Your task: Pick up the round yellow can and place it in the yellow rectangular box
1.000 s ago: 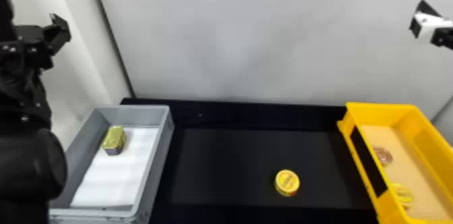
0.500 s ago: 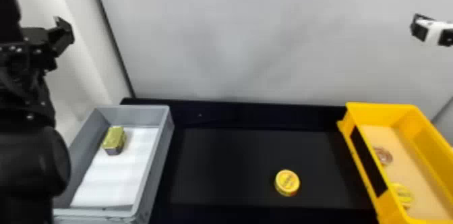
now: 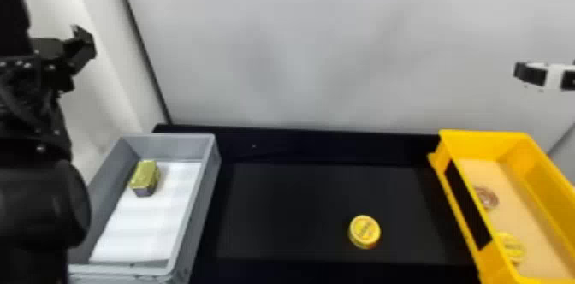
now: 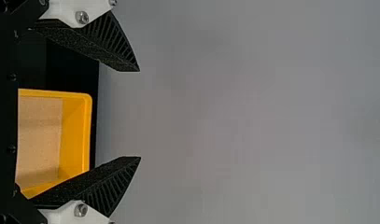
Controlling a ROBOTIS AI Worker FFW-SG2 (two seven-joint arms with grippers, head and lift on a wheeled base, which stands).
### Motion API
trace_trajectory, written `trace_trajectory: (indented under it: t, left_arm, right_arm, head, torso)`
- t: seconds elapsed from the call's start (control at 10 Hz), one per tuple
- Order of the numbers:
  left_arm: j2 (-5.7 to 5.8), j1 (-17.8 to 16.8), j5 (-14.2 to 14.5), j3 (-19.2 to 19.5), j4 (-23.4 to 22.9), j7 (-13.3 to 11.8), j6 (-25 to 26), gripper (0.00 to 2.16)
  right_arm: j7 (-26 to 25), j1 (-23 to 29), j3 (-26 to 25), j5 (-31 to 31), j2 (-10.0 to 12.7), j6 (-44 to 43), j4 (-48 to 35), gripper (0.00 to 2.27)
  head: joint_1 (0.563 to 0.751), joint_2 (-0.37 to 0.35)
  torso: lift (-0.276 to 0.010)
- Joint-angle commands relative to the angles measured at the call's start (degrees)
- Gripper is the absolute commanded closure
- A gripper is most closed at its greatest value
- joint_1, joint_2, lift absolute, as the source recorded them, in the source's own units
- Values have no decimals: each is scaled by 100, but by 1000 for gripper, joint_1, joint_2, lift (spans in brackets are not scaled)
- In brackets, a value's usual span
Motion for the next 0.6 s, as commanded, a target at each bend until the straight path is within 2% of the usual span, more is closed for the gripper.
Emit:
trace_trajectory:
  t: [0.0, 0.3, 0.5]
  left_arm:
    - [-15, -29, -8, -33, 25, -20, 86, -1]
    - [-15, -55, -8, -50, 78, -29, 138, -1]
    - [-15, -73, -26, -68, 105, -46, 165, -1]
  right_arm:
    - [-7, 90, 96, 211, 16, 277, -205, 127]
    - [11, 433, 307, 264, 51, 373, -91, 144]
    - [46, 644, 553, 264, 183, 365, 32, 160]
  head:
    - [694, 14]
    - [694, 14]
    - [694, 14]
  torso:
    - [-61]
    - [-61]
    - [-61]
